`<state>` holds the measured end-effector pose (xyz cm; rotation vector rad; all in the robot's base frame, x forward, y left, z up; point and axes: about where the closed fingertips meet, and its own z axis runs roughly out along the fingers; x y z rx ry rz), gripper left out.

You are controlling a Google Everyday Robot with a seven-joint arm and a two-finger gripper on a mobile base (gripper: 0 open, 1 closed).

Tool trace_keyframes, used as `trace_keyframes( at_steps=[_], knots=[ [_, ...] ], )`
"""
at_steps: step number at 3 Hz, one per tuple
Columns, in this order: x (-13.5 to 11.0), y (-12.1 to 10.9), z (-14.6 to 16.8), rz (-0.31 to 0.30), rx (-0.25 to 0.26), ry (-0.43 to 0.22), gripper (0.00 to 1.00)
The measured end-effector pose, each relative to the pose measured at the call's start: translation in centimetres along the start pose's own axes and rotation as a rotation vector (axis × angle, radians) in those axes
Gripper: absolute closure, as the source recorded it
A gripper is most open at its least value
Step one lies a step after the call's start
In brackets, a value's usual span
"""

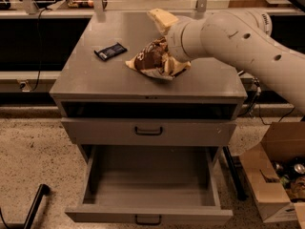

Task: Pick brown chip bag from middle drawer and place on counter

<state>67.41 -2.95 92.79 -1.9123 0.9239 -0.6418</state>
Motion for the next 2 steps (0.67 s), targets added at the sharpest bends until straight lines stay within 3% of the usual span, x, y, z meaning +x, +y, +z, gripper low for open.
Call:
trace_keyframes(
  at_steps=[1,2],
  knots=[
    [0.0,0.1,-0.3,0.006,-0.002,-0.002,0.00],
    [0.4,-0.3,-3.0,0.024,0.026,0.010,0.00]
  ],
)
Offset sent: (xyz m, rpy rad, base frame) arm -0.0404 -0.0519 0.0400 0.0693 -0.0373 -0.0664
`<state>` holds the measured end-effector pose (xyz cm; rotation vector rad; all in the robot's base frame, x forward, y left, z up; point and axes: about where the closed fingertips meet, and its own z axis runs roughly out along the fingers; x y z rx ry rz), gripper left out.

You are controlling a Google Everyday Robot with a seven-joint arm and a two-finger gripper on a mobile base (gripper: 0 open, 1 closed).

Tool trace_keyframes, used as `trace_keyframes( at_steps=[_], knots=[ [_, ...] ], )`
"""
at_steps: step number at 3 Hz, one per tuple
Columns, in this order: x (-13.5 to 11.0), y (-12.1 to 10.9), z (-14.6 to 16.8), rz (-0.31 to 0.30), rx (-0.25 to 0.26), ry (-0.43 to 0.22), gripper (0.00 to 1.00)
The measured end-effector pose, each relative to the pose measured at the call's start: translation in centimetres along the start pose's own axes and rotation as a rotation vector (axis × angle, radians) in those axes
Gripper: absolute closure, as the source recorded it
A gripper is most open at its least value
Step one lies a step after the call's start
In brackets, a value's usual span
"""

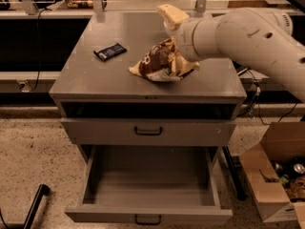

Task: Pick brown chip bag from middle drawer and place on counter

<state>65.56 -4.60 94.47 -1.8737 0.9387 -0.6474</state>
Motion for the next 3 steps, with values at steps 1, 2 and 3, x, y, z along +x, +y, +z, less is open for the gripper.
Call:
trace_keyframes(
  at_steps=[1,2,3],
  knots=[
    [0.6,-0.8,-4.0,0.018,0.040,0.019,0.00],
    [1.3,-0.9,-6.0,0.062,0.079,0.018,0.00],
    [1.3,-0.9,-6.0,0.062,0.079,0.018,0.00]
  ],
)
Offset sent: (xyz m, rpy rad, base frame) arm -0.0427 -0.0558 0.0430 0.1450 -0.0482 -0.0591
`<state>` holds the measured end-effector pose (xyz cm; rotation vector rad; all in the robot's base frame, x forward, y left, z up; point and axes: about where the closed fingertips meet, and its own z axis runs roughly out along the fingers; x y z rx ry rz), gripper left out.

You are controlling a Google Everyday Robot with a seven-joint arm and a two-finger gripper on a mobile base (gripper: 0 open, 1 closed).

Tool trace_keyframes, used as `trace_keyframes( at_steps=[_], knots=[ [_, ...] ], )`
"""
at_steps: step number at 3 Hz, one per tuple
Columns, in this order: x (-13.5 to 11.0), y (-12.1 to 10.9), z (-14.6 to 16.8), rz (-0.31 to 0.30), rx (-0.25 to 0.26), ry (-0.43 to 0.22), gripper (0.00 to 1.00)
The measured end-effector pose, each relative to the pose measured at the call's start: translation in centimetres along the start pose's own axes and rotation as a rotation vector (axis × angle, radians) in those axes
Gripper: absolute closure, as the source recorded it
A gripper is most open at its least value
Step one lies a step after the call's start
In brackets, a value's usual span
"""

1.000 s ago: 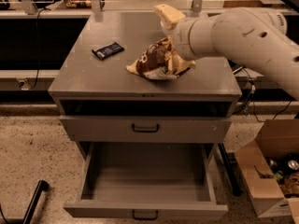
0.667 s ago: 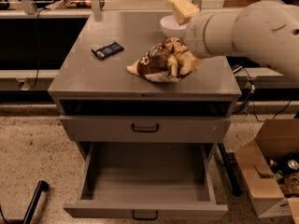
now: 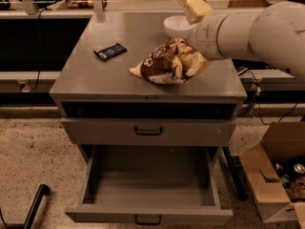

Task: Pick brown chip bag from middle drawer and place on counter

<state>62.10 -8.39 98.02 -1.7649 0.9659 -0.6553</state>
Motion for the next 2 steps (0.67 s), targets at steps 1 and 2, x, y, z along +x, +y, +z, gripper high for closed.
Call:
trace_keyframes(
  at_steps=[1,2],
  knots=[
    [0.6,-0.4,-1.4,-0.003,0.023,0.022,0.00],
    [0.9,-1.8,-5.2,-0.040,0.068,0.051,0.00]
  ],
)
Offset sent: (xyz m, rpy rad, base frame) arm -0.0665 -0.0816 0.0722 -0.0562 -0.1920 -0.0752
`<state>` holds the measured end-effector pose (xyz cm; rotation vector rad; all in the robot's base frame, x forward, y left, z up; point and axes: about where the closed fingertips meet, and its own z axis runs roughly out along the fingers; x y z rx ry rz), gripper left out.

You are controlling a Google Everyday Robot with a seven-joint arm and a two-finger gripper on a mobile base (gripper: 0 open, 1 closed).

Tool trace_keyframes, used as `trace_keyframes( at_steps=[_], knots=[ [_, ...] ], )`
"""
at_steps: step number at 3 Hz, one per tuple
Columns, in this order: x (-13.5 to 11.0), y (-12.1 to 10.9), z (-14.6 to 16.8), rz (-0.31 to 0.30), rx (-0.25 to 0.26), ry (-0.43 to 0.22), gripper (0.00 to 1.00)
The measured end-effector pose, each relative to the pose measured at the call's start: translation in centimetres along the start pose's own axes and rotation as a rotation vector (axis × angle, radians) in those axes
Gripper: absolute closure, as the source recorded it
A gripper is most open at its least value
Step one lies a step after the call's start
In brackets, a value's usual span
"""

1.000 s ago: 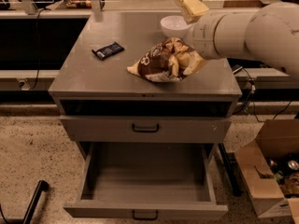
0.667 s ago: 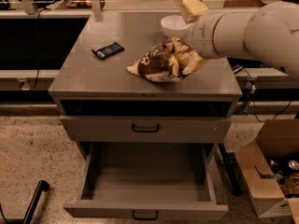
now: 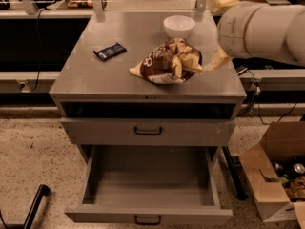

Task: Pick brown chip bag from middle drawer and place on counter

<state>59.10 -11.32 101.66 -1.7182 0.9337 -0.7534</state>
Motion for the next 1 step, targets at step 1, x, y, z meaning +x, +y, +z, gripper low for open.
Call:
trace_keyframes(
  at_steps=[1],
  knots=[
    [1.07,0.33,-1.15,-0.017,-0.002,0.026,0.00]
  ],
)
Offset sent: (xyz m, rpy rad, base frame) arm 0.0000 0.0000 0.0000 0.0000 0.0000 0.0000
